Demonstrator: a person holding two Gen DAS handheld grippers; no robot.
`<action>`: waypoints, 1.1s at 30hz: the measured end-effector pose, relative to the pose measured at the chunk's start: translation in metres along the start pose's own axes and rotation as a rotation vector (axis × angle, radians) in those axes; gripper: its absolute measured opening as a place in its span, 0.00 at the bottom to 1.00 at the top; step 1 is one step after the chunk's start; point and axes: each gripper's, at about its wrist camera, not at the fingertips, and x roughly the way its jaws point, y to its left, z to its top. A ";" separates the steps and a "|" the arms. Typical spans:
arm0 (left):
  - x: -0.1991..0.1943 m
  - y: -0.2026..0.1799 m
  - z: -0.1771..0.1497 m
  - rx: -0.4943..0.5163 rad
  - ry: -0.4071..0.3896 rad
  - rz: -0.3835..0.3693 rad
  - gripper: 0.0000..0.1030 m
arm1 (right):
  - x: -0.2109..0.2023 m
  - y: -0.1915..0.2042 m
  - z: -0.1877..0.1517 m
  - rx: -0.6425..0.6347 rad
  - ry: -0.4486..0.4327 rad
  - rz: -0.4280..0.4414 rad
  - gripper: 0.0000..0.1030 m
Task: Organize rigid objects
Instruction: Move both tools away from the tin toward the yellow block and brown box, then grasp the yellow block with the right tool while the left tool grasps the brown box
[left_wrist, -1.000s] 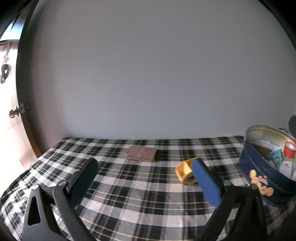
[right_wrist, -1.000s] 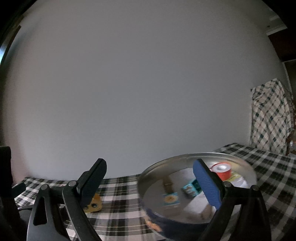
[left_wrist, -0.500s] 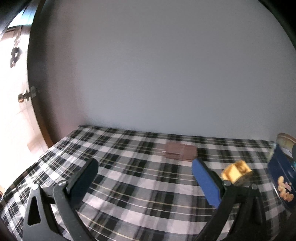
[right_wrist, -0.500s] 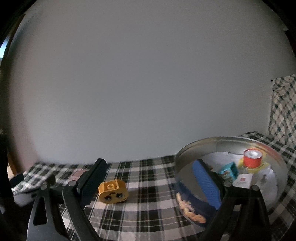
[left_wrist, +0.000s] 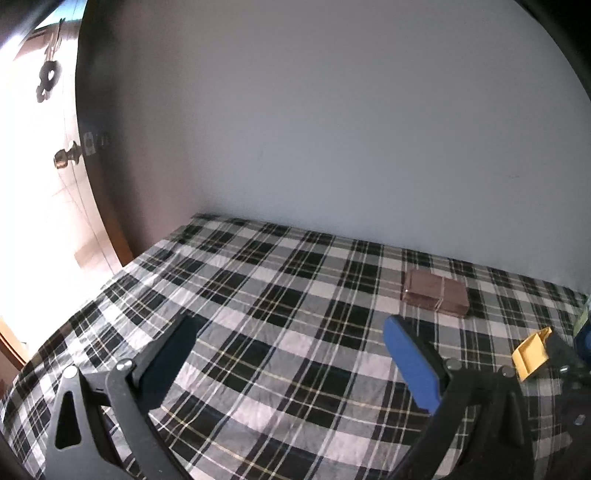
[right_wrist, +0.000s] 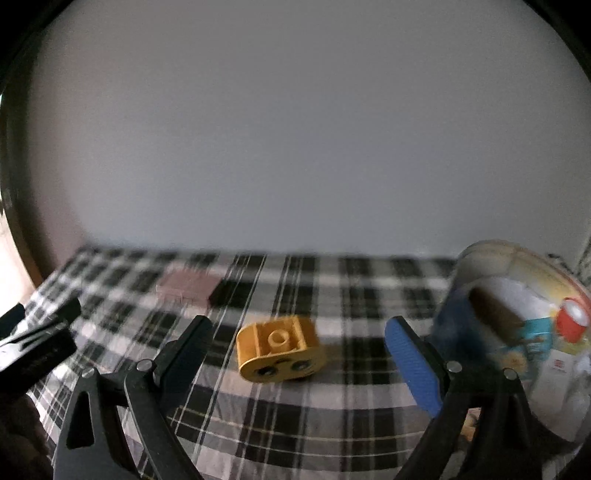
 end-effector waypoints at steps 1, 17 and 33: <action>0.001 0.000 0.000 0.001 0.003 0.000 0.99 | 0.006 0.001 0.001 -0.002 0.029 0.011 0.93; 0.008 -0.006 -0.001 0.038 0.044 -0.054 0.99 | 0.032 -0.018 -0.001 0.080 0.124 0.184 0.67; 0.062 -0.111 0.029 0.110 0.196 -0.293 0.99 | -0.059 -0.038 -0.016 0.009 -0.182 0.033 0.67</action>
